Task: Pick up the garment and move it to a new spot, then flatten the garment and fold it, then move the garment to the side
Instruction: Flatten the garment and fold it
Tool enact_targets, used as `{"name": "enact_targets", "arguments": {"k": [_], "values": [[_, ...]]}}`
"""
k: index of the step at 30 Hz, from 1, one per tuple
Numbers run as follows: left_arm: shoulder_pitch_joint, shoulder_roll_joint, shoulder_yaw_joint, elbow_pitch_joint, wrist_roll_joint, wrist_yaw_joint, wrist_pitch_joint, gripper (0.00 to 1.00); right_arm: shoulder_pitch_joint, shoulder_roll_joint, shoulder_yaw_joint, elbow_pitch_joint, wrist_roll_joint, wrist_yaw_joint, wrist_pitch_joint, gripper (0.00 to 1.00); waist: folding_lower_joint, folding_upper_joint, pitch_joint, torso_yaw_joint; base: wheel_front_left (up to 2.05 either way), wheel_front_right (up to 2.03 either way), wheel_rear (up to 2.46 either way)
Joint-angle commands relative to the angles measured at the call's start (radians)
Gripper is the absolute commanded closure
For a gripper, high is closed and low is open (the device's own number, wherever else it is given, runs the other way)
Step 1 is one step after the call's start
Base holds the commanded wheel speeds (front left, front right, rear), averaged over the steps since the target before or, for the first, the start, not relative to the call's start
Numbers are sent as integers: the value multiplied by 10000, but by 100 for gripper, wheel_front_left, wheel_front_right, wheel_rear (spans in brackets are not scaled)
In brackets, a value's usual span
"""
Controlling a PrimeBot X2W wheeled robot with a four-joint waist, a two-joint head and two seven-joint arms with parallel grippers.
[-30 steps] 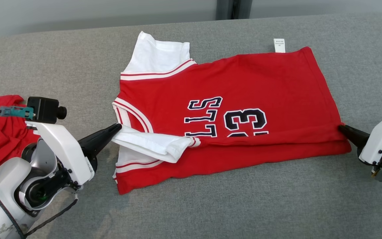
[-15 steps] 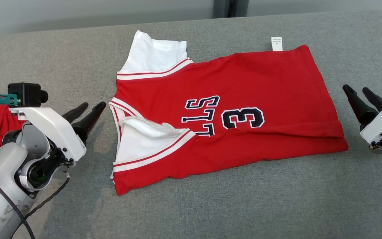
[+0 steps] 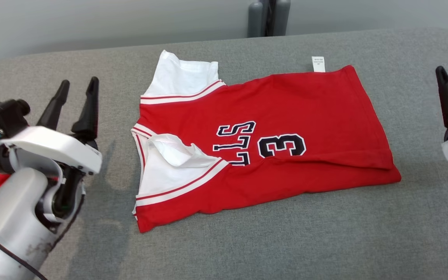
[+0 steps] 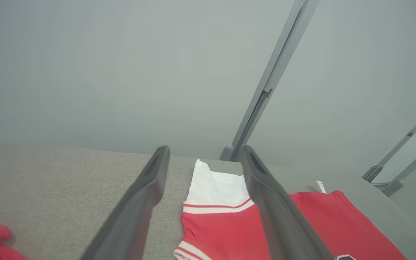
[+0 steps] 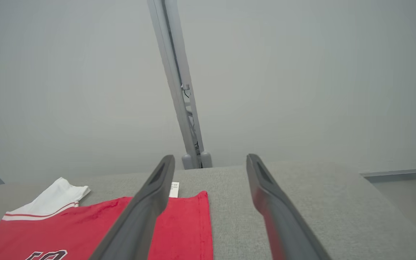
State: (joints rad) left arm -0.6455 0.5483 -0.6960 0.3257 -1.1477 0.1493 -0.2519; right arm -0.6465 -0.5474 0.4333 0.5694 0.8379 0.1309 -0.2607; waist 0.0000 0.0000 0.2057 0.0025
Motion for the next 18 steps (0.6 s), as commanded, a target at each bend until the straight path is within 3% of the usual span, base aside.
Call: {"name": "enact_targets", "arguments": {"k": [1,8,12,18], "values": [[266,-122,194,-162,385,153,-97,0,627,202,-555,-282,-719,-3,-51,0,0,0,-110,71,0,0,0],[2081,-1507,2256,-1393,3389,532,-137,0,2984,1569,-3043,-2233,-3819,-3,-55,0,0,0,-465,287,0,0,0],[3307,-2346,2954,-1562,4809,165,-140,0,3986,2339,-3825,-2737,-4675,-3,-56,0,0,0,-640,372,0,0,0],[4526,-3424,3601,-1042,5949,-402,-140,0,4783,2974,-4084,-2555,-5064,-3,-57,0,0,0,-793,445,0,0,0]]}}
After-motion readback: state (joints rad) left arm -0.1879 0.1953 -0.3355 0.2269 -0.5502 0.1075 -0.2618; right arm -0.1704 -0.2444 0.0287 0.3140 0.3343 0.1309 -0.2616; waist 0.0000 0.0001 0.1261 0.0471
